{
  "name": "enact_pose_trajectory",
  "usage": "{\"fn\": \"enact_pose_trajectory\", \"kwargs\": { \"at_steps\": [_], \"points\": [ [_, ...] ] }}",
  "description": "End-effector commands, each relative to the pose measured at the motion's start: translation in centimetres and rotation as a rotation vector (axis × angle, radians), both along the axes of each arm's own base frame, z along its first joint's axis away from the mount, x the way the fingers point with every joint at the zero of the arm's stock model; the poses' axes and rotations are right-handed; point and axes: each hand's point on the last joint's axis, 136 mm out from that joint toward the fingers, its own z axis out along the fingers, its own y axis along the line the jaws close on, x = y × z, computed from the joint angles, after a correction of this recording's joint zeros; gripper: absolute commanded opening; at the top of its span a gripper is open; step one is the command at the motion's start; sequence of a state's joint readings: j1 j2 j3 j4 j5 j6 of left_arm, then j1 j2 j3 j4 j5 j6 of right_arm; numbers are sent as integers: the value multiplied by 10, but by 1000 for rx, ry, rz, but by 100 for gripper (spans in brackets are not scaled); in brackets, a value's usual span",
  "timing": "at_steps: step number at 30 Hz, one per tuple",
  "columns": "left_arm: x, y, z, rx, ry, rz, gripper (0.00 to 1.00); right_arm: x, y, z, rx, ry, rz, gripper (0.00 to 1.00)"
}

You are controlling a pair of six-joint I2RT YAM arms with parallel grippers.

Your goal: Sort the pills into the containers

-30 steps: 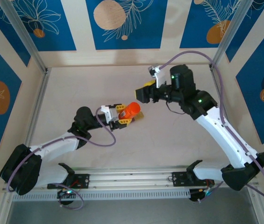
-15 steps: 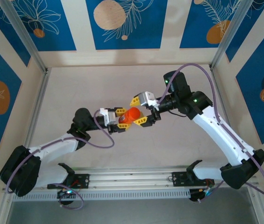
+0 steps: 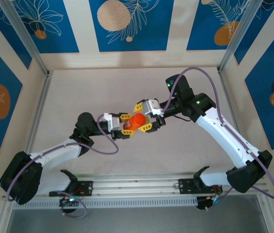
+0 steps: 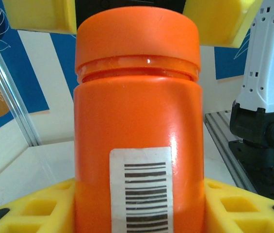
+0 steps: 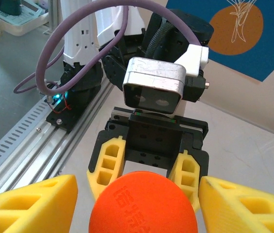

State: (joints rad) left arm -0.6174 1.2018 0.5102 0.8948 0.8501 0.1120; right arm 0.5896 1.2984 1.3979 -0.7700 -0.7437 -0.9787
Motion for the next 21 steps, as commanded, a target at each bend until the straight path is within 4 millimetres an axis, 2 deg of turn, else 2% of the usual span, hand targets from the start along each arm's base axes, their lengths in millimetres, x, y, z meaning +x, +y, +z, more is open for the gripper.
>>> {"fn": "enact_pose_trajectory", "kwargs": {
  "at_steps": [1,15,21],
  "points": [
    [-5,0,9,-18,-28,-39,0,1,-1,-3,0,-6,-3,67],
    [-5,-3,16,-23,-33,-63,0,5,-3,-10,-21,9,-30,64],
    [1,-3,21,-34,-51,-29,0,9,-2,-15,-23,37,-75,42]
  ]
}}
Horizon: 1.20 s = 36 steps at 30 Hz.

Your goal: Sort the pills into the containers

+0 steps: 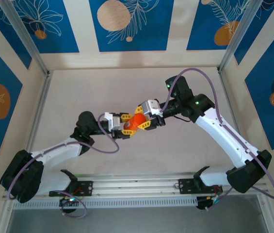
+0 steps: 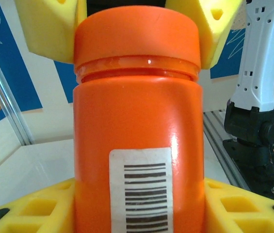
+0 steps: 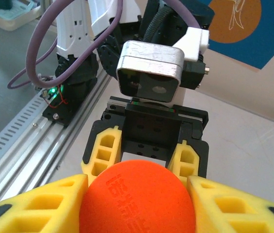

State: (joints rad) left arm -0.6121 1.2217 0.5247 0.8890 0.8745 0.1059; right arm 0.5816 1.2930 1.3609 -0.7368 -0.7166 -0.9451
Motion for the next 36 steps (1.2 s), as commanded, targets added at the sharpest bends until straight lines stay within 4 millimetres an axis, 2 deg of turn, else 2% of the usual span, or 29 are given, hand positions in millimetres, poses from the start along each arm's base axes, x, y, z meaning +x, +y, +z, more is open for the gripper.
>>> {"fn": "enact_pose_trajectory", "kwargs": {
  "at_steps": [1,6,10,13,18,21,24,27,32,36],
  "points": [
    [2,-1,24,-43,-68,1,0,5,0,-7,-5,28,-62,36],
    [21,2,28,-19,-107,127,0,14,3,-29,-52,138,-191,30],
    [33,9,33,-21,-163,229,0,44,7,-56,-111,319,-473,29],
    [37,12,38,-29,-192,267,0,55,5,-78,-165,506,-651,26],
    [45,16,42,-44,-220,335,0,78,-12,-108,-200,736,-1051,27],
    [49,18,45,-69,-237,365,0,87,-26,-116,-174,869,-1272,27],
    [48,16,45,-77,-244,356,0,87,-28,-119,-133,993,-1374,34],
    [46,15,44,-72,-251,352,0,84,-21,-116,-87,1091,-1393,36],
    [42,13,33,-45,-245,344,0,87,-21,-99,74,1188,-1419,40],
    [40,11,22,-24,-232,334,0,91,-26,-81,182,1211,-1433,51]
  ]
}}
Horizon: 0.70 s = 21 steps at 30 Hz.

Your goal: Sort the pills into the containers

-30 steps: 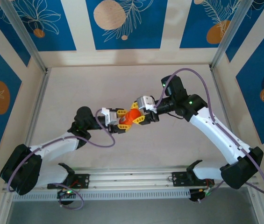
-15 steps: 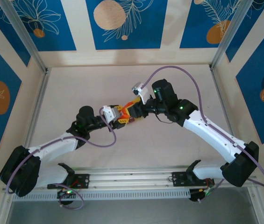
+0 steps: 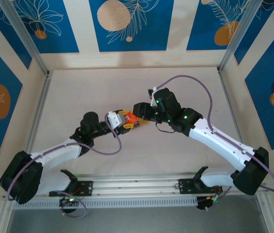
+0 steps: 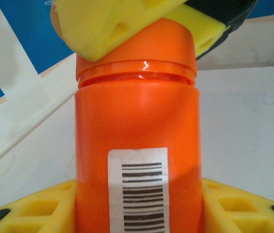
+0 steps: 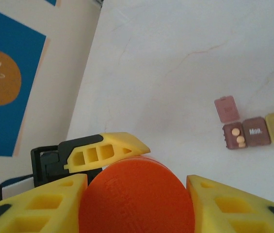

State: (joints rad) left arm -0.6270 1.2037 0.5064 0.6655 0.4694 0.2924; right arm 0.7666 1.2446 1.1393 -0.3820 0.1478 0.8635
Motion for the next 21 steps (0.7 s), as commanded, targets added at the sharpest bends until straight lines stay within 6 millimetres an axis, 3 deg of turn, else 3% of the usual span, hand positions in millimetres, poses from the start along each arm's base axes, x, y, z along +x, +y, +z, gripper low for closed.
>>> {"fn": "enact_pose_trajectory", "kwargs": {
  "at_steps": [1,12,21],
  "points": [
    [-19,-6,66,-145,-251,-75,0,6,-20,-16,-21,71,-146,53],
    [-21,-12,40,-115,-192,-111,0,8,-15,4,-40,22,-96,64],
    [-27,-11,39,-140,-185,-127,0,21,-39,16,-88,-37,-145,66]
  ]
}}
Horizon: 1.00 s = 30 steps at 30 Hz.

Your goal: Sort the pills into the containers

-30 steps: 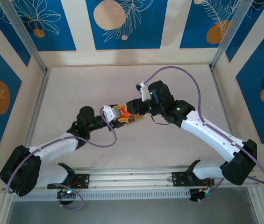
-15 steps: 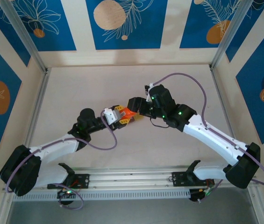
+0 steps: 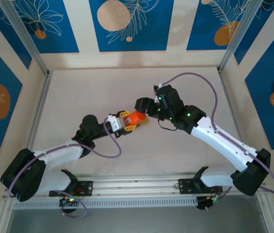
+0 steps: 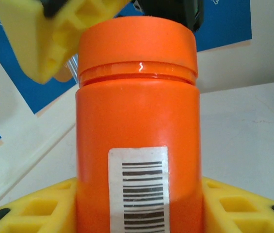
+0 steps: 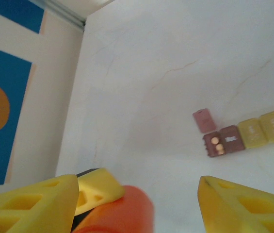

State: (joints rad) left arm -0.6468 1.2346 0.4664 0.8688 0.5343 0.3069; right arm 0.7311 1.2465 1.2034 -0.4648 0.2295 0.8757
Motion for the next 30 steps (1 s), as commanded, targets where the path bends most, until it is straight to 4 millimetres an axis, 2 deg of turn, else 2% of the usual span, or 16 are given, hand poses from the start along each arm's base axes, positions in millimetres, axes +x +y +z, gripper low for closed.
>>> {"fn": "enact_pose_trajectory", "kwargs": {
  "at_steps": [1,4,7,9,11,14,20,23,25,27,28,30],
  "points": [
    [-12,-1,23,-69,-66,-46,0,7,-19,3,-60,-26,-37,66],
    [-13,1,26,-89,-74,-40,0,13,-34,-4,-117,-32,-49,66],
    [-12,2,29,-104,-77,-33,0,17,-42,-3,-157,-62,-22,65],
    [-12,0,29,-103,-67,-47,0,18,-37,9,-193,-150,71,64],
    [-14,-1,30,-110,-54,-67,0,12,-24,25,-236,-285,233,64],
    [-17,-3,33,-126,-44,-97,0,-4,-11,47,-281,-464,445,65],
    [-16,-2,33,-125,-27,-95,0,-35,-10,83,-346,-724,671,66],
    [-15,-1,33,-128,-21,-92,0,-58,-7,87,-334,-798,828,67],
    [-17,-1,34,-128,-20,-105,0,-89,1,86,-271,-873,1005,67],
    [-19,-3,34,-125,-16,-124,0,-111,6,83,-220,-959,1133,68],
    [-21,-3,34,-124,-14,-137,0,-117,9,82,-211,-1007,1173,68],
    [-25,-5,33,-119,-10,-165,0,-115,15,79,-239,-1052,1183,67]
  ]
}}
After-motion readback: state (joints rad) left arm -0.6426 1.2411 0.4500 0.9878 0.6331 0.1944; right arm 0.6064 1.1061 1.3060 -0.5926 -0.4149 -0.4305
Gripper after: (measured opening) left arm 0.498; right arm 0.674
